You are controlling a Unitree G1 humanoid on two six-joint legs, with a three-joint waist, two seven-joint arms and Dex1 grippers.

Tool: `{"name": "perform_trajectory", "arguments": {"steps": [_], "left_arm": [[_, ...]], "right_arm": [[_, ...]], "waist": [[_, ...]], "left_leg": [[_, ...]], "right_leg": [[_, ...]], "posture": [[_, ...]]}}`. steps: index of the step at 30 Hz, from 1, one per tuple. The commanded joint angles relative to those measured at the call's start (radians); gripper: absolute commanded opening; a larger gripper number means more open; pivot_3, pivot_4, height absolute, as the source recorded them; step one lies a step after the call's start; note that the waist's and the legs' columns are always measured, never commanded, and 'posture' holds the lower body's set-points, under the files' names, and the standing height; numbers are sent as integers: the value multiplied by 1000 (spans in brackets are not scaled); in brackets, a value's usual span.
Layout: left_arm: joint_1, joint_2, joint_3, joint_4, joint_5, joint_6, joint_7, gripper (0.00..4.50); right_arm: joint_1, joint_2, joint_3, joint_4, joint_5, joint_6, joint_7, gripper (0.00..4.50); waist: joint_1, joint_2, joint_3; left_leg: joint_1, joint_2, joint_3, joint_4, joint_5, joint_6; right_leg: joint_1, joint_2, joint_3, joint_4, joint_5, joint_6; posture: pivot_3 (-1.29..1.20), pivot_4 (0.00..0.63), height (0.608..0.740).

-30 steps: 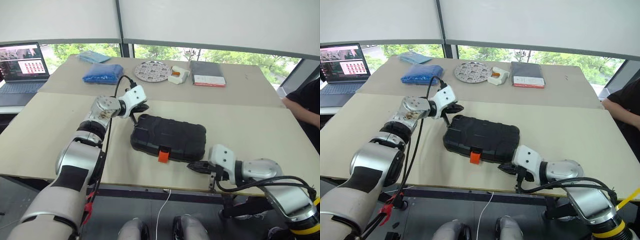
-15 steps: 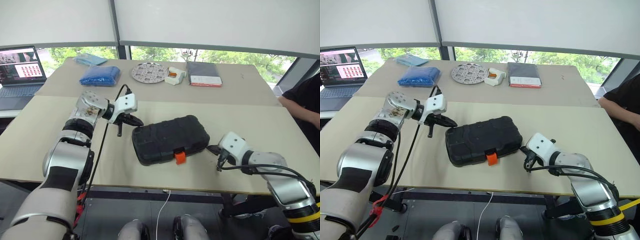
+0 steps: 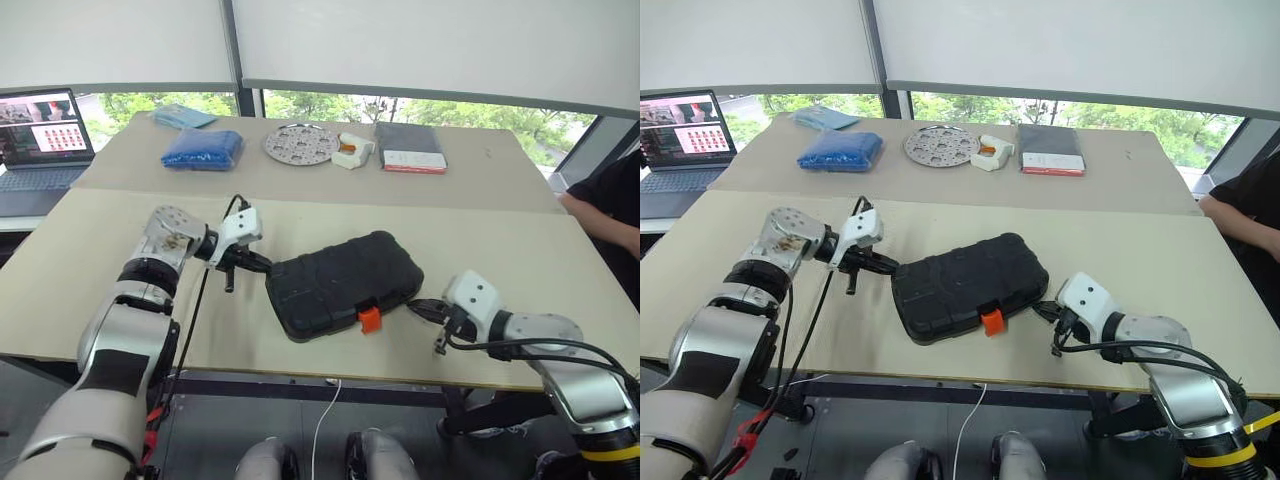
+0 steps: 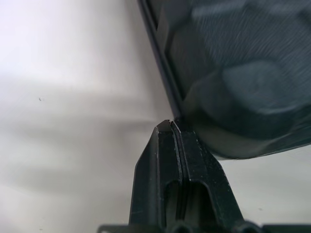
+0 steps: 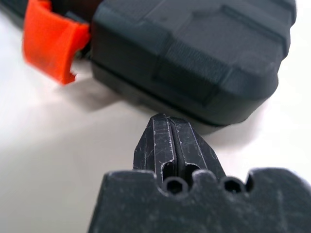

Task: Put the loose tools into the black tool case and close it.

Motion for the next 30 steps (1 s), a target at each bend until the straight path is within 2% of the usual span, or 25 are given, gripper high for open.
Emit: {"name": "perform_trajectory", "arguments": {"steps": [1,4,7,11,15,16,19,23,26,30], "left_arm": [[40,-29,5,-79,-37,1,-113,55],[72,-29,11,-139,-61,15,-180,55],[53,-14,33,-146,-64,23,-154,55],[-42,27,85,-146,-116,131,-178,55],[-22,59,-2,-349,-292,288,-186,55],[8,31,-14,-432,-298,295,-186,55],[78,-71,-39,-589,-282,302,-155,55],[132,-159,-87,-597,-204,242,-51,55],[157,-174,-139,-565,-141,183,-13,55],[181,-148,-189,-525,-69,62,-1,55]], "right_arm": [[-47,26,-9,14,-26,-26,-42,0],[-52,30,-13,15,-32,-21,-44,0],[-27,7,-41,-26,-13,0,-31,0],[50,-35,-132,-150,69,81,1,0],[130,-58,-182,-261,135,130,28,0],[140,-53,-186,-288,147,147,20,0],[132,-27,-179,-335,180,190,-14,0],[115,-9,-148,-335,180,198,-38,0],[111,4,-129,-318,174,183,-51,0],[99,21,-93,-283,154,157,-64,0]], "waist": [[0,0,0],[-1,0,0],[0,0,0],[2,-1,1],[3,-1,1],[4,-1,1],[11,0,0],[21,0,1],[11,0,1],[14,0,0]], "left_leg": [[0,0,0,0,0,0],[0,0,1,0,0,0],[-2,0,0,0,0,0],[-6,0,0,1,0,0],[-6,0,0,3,0,0],[-5,0,-1,3,0,0],[-1,0,-1,3,0,0],[-1,0,-2,5,-1,1],[0,0,-2,5,-1,1],[3,1,-2,3,0,0]], "right_leg": [[0,0,0,0,0,0],[0,0,0,0,0,0],[-1,0,0,0,0,0],[-5,1,-1,1,0,0],[-5,0,0,2,0,0],[-4,0,0,2,0,0],[-1,-1,1,1,0,0],[2,0,1,0,1,2],[1,1,2,1,2,1],[3,1,2,1,1,1]], "posture": [[0,150,718],[0,150,718],[0,150,718],[0,150,718],[0,150,718],[0,150,718],[0,150,718],[0,150,718],[0,150,718],[0,150,718]]}}
